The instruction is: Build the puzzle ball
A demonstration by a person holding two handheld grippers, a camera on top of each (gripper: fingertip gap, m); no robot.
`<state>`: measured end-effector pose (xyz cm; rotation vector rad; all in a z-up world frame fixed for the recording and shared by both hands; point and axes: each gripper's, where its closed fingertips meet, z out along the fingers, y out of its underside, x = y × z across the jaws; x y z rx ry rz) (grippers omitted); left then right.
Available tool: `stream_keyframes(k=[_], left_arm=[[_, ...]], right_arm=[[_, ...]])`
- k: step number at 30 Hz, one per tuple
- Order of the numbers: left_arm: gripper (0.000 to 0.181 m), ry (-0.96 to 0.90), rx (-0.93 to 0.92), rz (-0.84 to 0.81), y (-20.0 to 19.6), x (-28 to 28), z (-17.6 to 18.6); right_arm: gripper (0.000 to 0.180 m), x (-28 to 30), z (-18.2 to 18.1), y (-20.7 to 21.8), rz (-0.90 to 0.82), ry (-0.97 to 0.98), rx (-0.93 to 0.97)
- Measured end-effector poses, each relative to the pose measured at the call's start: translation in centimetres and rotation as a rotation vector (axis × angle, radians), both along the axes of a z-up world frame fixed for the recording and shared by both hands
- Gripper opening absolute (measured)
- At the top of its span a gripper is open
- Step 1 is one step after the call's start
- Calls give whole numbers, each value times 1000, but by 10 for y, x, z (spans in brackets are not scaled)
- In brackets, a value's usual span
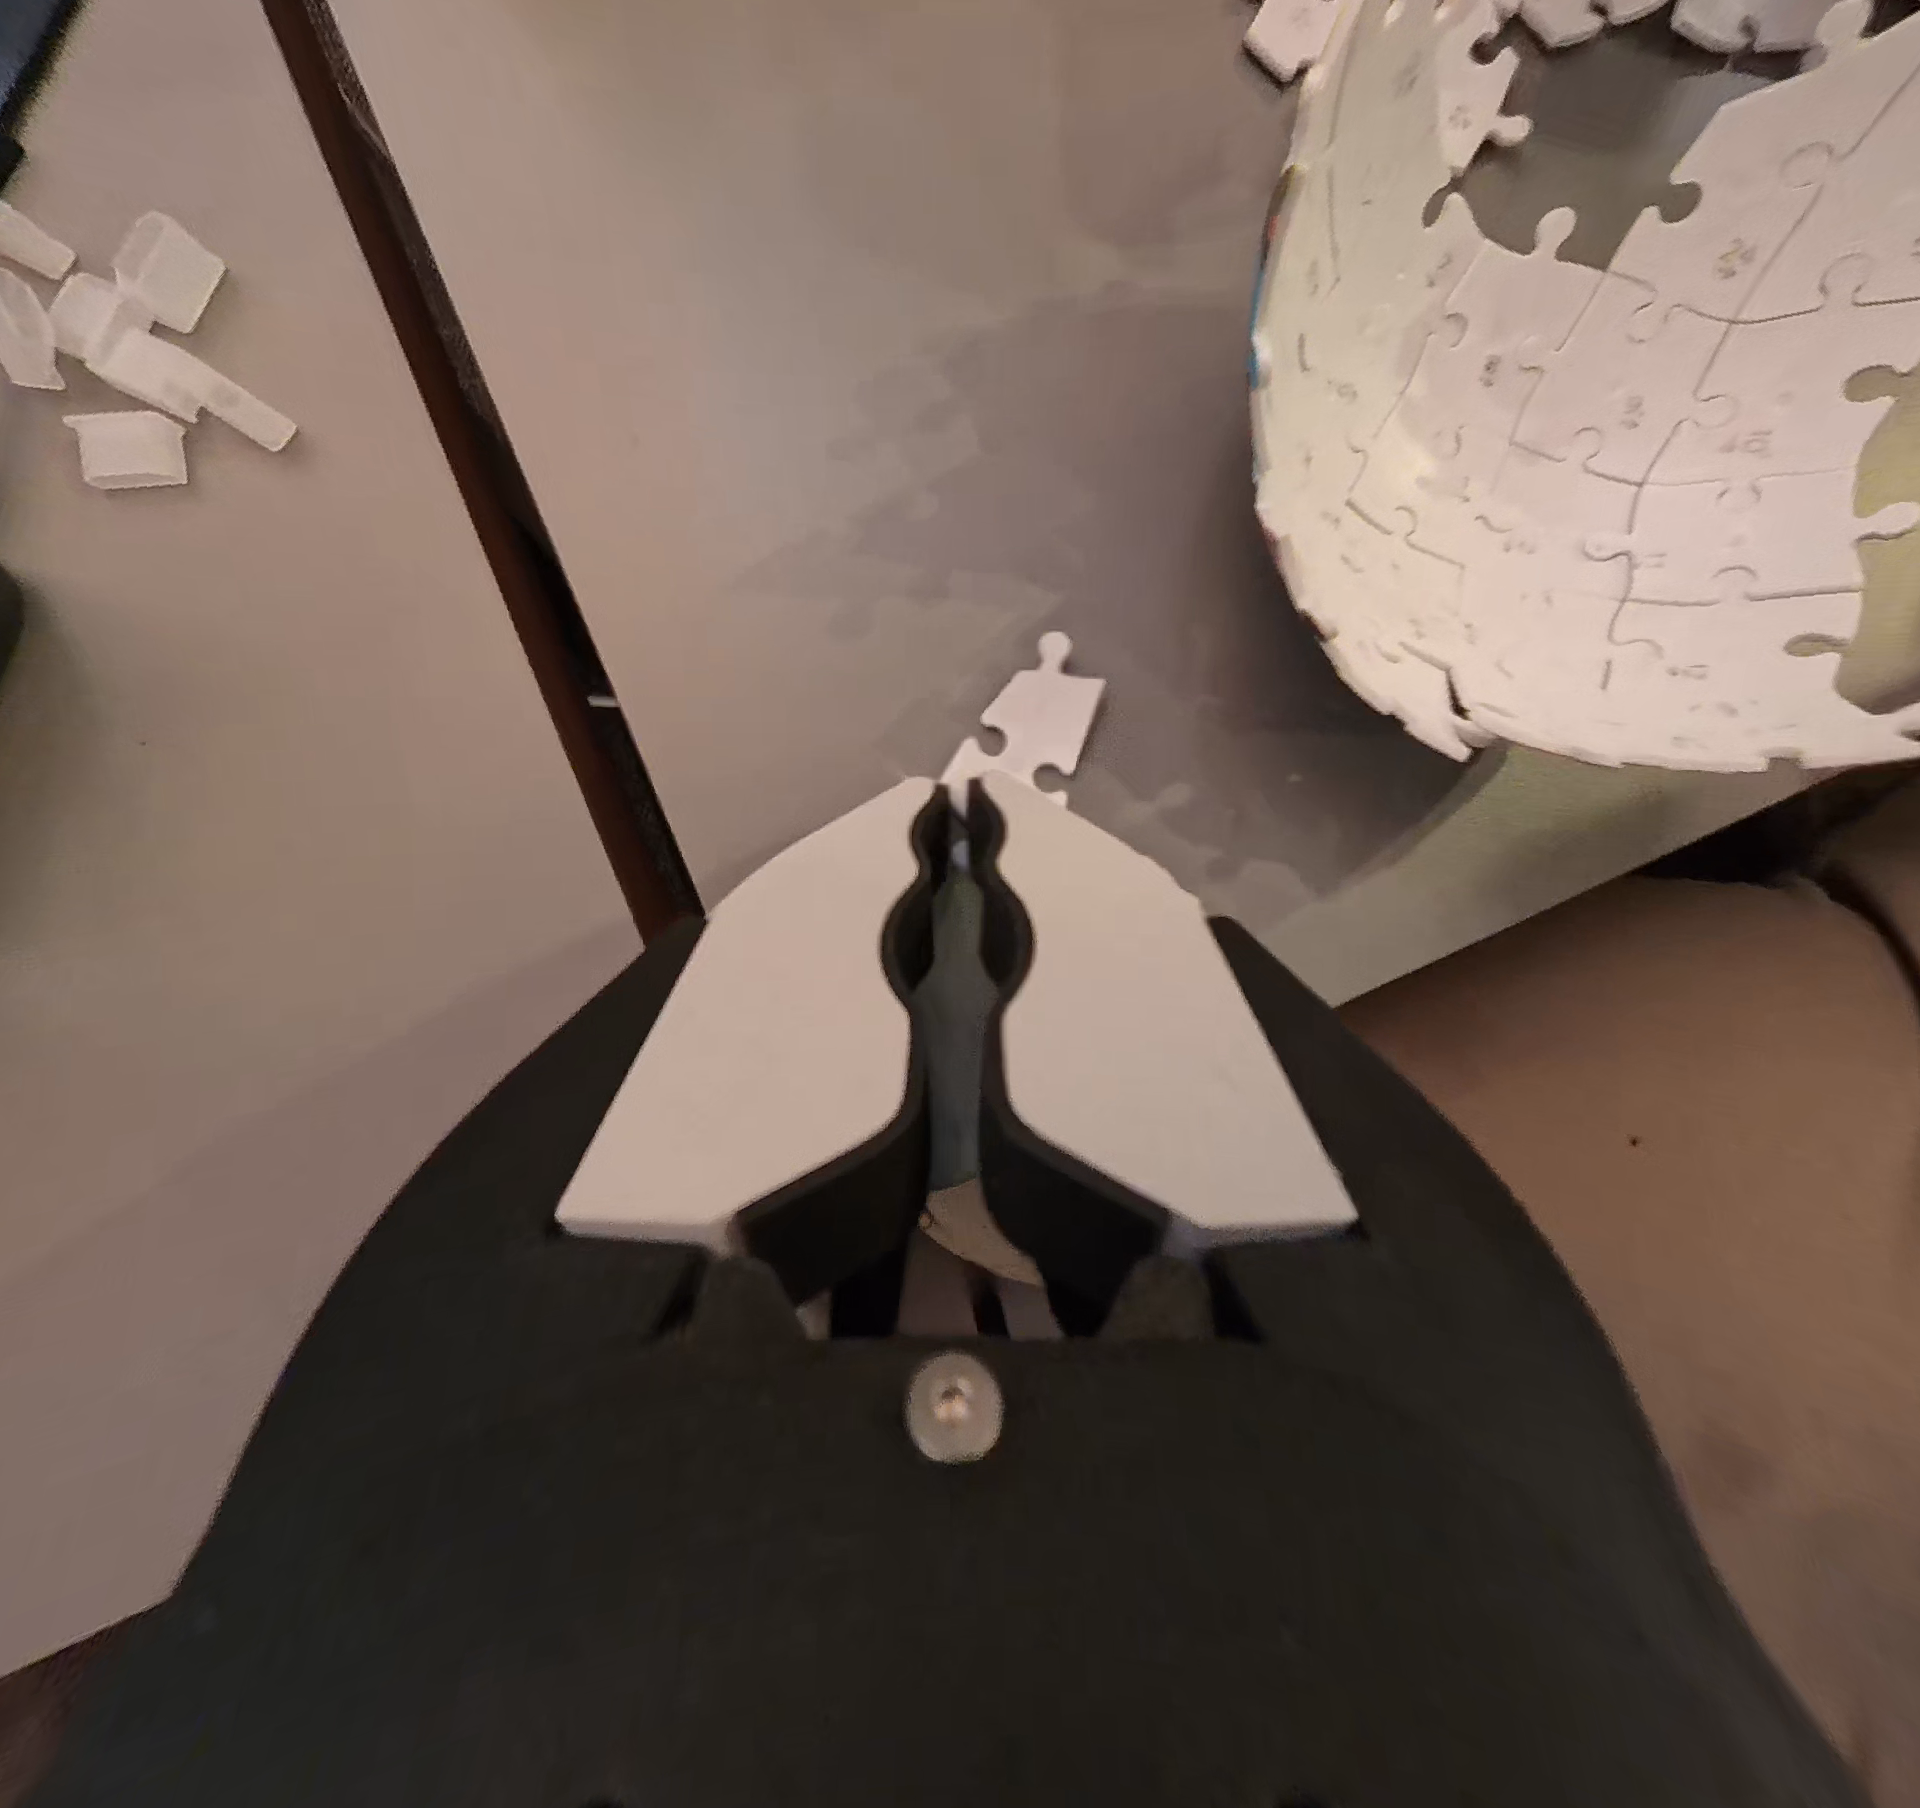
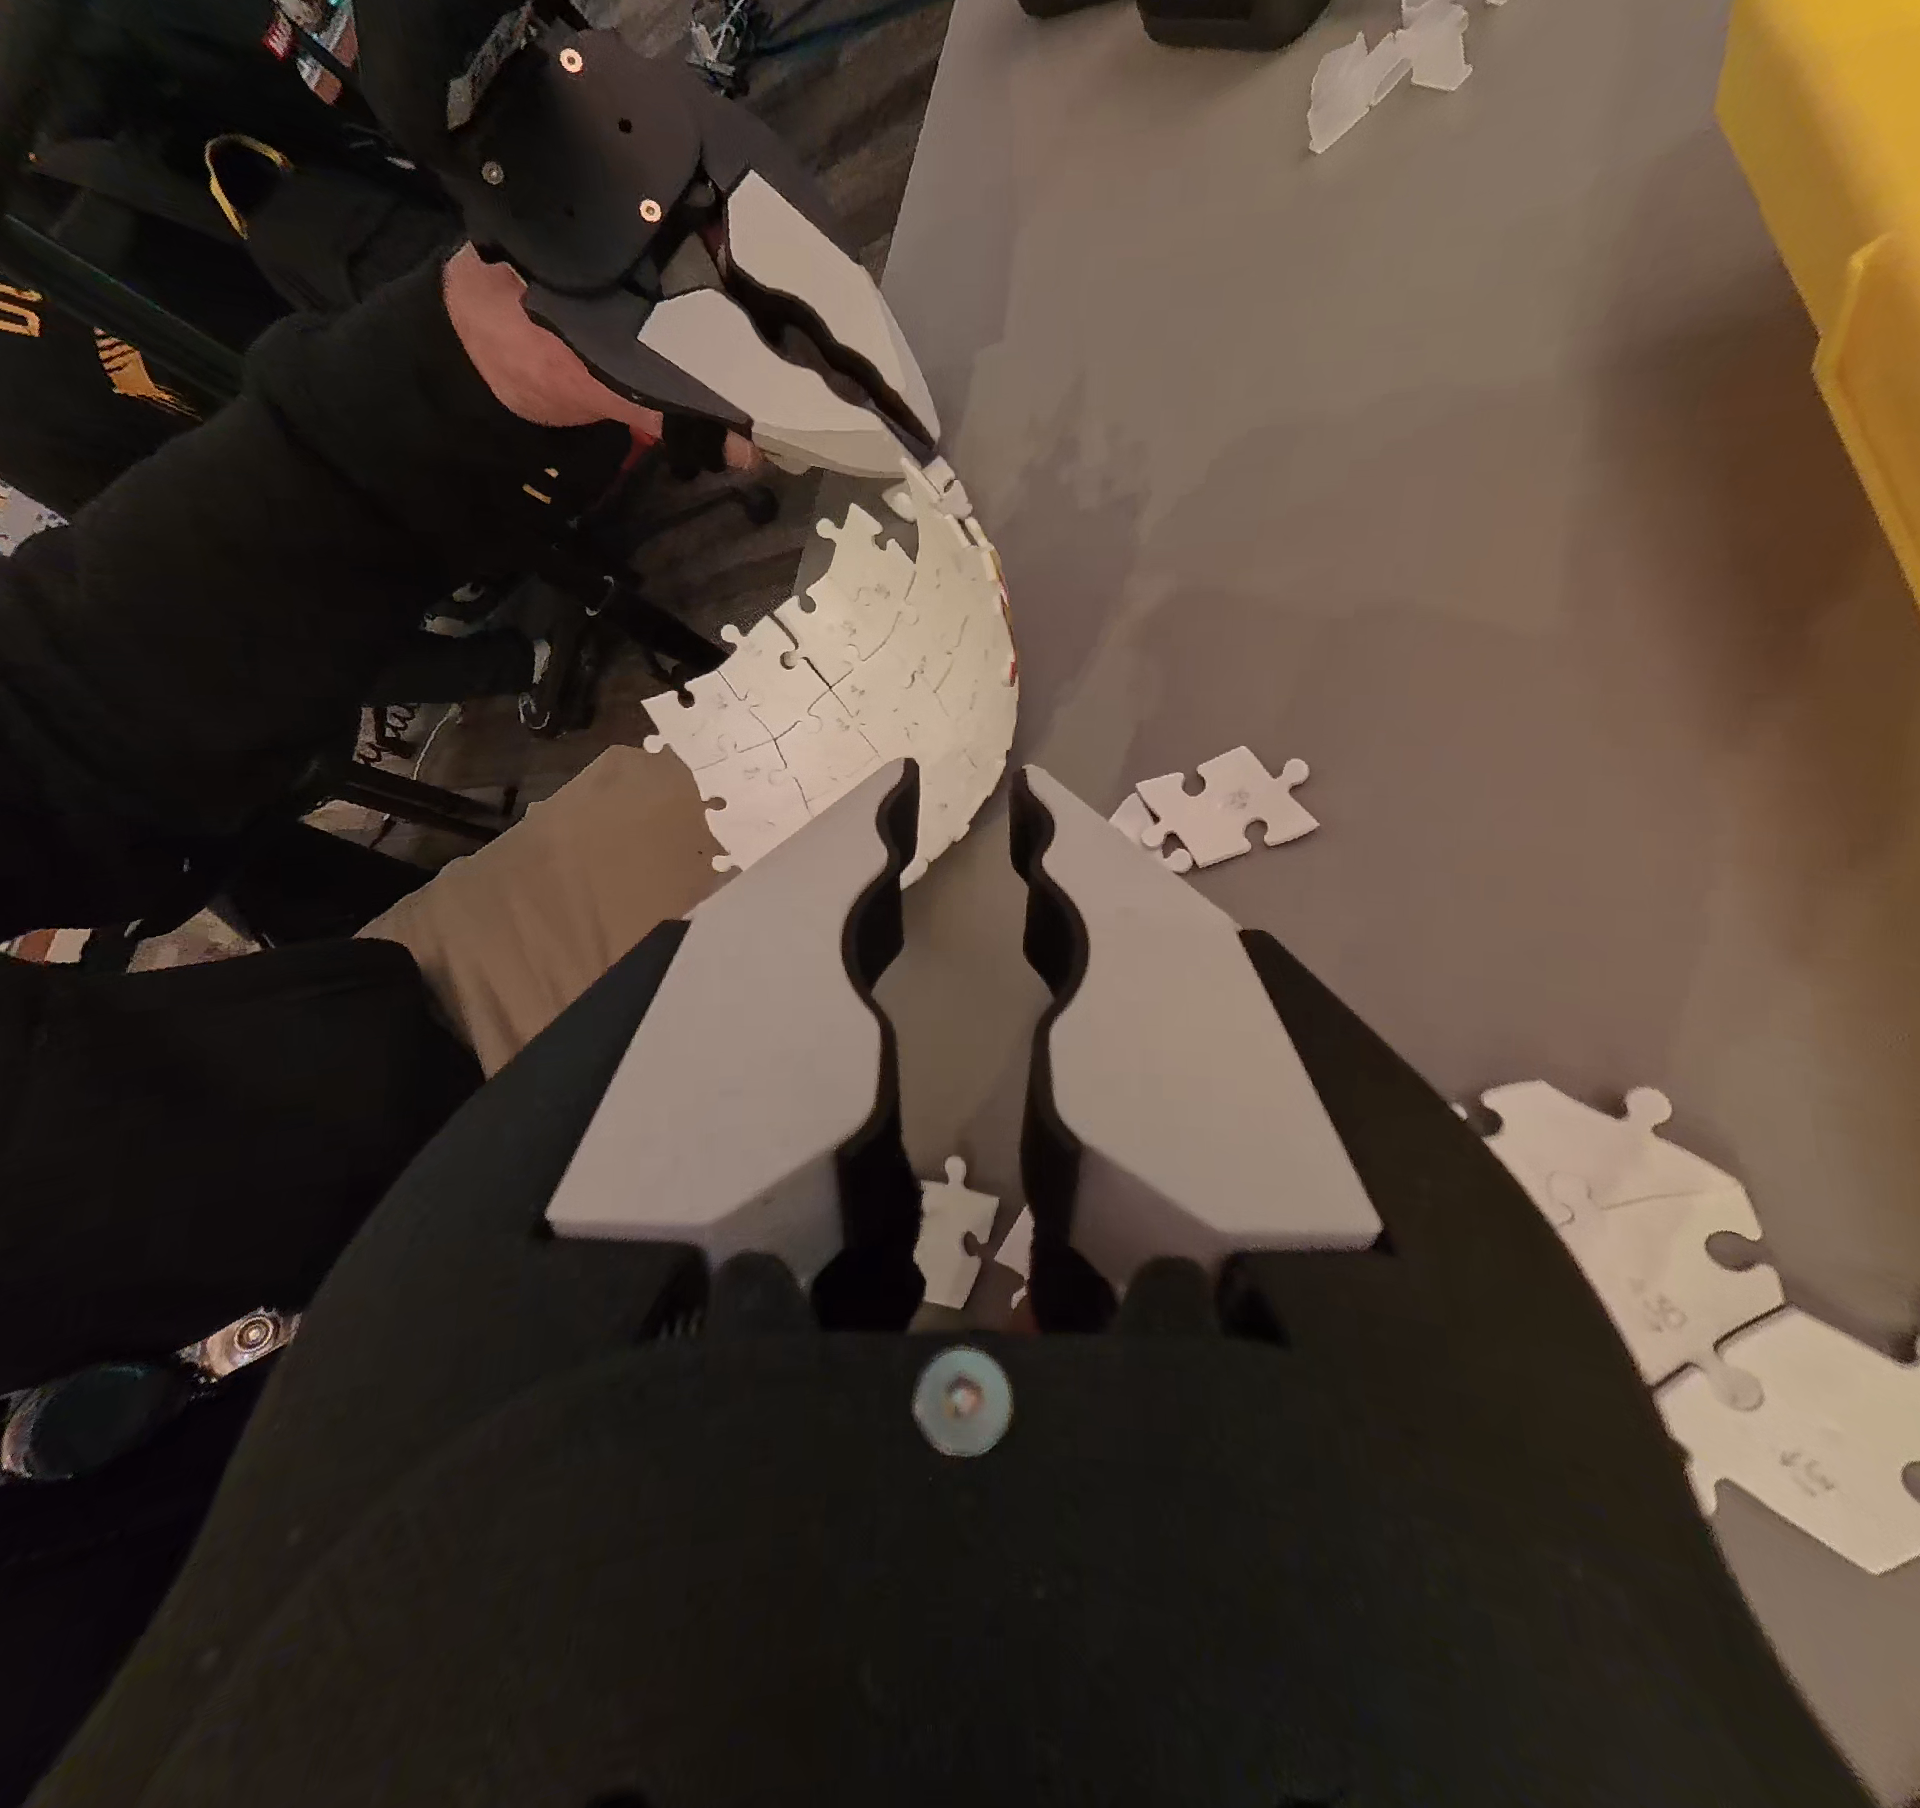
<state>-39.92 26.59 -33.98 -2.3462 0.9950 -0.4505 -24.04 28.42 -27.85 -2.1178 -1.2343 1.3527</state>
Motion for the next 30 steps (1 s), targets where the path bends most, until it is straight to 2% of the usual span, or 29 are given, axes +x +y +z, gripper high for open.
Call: stream_keyframes(k=[1,4,7,9,11,22,27,28,30], left_arm=[[10,-13,12,-1,1,0,3],[30,20,40,-51,-1,-1,7],[46,69,-6,-85,-7,3,-3],[41,46,-2,-86,-7,9,-3],[28,60,4,-65,-4,9,-4],[22,73,65,-36,-1,9,-2],[20,52,196,7,15,8,26],[0,45,230,9,17,10,36],[0,61,314,9,22,14,58]], right_arm=[[15,1,1,0,-2,5,2],[15,3,4,-1,-6,17,1],[15,6,2,-3,-9,23,-5],[15,6,2,-3,-15,28,-8],[15,7,2,-4,-20,35,-10],[15,8,16,0,-28,56,26],[17,-8,41,8,-5,84,98],[18,-15,46,9,12,80,117],[19,-31,57,10,51,67,160]])
